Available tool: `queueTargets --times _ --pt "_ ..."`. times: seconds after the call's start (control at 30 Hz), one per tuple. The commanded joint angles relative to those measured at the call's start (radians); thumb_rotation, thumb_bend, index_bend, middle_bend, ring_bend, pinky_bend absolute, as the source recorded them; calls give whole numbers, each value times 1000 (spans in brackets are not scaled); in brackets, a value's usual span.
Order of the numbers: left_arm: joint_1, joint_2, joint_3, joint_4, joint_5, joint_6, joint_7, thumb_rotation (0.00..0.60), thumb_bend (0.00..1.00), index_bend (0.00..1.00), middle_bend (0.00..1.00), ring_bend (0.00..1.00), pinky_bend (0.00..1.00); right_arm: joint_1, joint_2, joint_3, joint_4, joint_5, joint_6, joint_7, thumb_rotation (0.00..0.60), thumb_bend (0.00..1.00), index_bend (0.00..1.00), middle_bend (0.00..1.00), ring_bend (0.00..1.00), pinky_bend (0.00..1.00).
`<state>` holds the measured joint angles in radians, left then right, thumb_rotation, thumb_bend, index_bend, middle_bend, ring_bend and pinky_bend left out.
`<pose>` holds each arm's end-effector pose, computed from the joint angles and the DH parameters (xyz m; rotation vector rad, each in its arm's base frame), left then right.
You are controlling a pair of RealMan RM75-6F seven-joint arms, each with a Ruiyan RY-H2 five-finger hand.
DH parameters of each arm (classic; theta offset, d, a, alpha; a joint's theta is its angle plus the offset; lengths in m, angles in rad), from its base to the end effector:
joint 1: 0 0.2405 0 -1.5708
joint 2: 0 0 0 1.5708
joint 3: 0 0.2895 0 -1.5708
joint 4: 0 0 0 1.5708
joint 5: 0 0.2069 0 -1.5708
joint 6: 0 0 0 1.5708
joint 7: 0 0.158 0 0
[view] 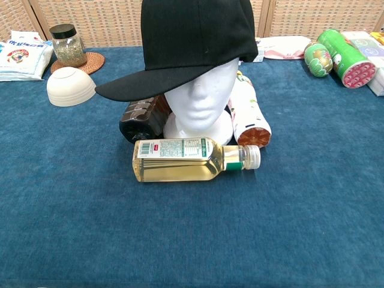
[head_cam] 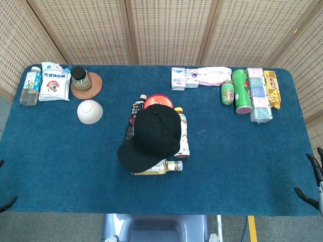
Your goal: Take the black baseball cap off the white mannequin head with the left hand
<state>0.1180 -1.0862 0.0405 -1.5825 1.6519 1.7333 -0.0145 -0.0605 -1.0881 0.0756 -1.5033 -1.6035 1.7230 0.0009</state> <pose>-0.3455 0.1080 0.2027 -1.3325 -0.8235 -0.8980 -0.3516 -0.1485 0.2272 1.3001 -0.6489 0.9041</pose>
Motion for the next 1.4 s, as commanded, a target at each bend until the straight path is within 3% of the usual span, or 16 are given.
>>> queueTargets --times 0.03,0.27,0.47,0.57,0.67,0.97,1.1,1.4 --pt "3 0 -2 5 8 11 -12 600 34 0 0 0 0 -1 2 -2 -3 0 -1 -1 600 0 116 0 0 0" --pt "-22 -29 -26 22 16 6 -27 600 58 0 0 0 0 3 3 -5 -15 1 -16 -6 600 0 117 0 0 0" --pt "-121 -87 -50 40 144 -14 -118 600 67 0 0 0 0 17 5 -7 -19 10 -49 -4 600 0 118 0 0 0" --pt "-175 -141 -77 42 200 -30 -66 600 71 0 0 0 0 20 8 -11 -27 6 -57 -2 600 0 121 0 0 0" --pt "-218 -173 -67 3 228 -99 -21 600 71 0 0 0 0 18 10 -14 -32 -4 -50 -5 600 0 122 0 0 0" --pt "-330 -299 -106 -49 218 -253 103 600 70 0 0 0 0 18 16 -14 -27 16 -64 9 600 0 123 0 0 0" --pt "-380 -382 -120 -19 221 -288 83 600 69 0 0 0 0 17 20 -12 -23 25 -67 25 600 0 127 0 0 0" --pt "-471 -602 -165 164 232 -255 0 600 62 0 0 0 0 13 32 -13 -21 18 -56 62 600 0 132 0 0 0"
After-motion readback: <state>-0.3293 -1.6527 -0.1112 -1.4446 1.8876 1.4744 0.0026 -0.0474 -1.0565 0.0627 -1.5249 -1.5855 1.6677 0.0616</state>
